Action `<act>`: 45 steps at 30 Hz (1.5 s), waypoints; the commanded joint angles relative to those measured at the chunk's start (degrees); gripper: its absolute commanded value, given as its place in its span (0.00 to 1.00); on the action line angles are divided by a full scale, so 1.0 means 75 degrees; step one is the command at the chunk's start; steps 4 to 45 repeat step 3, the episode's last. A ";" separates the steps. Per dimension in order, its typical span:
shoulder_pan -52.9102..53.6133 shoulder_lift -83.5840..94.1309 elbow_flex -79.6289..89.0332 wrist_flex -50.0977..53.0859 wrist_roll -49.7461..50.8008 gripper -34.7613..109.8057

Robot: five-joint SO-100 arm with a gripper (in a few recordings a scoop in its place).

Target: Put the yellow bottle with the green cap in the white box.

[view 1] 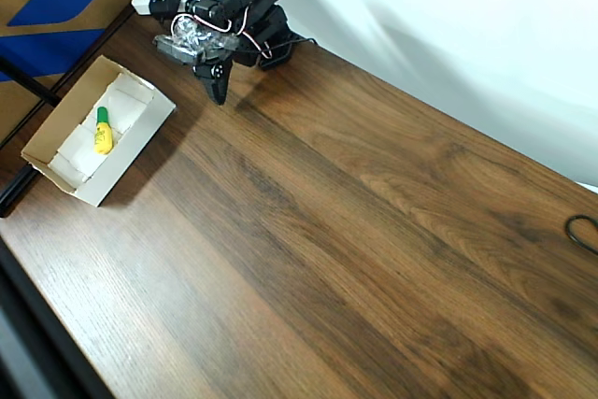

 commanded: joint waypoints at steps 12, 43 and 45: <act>-0.0012 0.0270 -0.0012 0.0188 -0.0047 0.24; -0.0012 0.0270 -0.0012 0.0188 -0.0047 0.24; -0.0012 0.0270 -0.0012 0.0188 -0.0047 0.24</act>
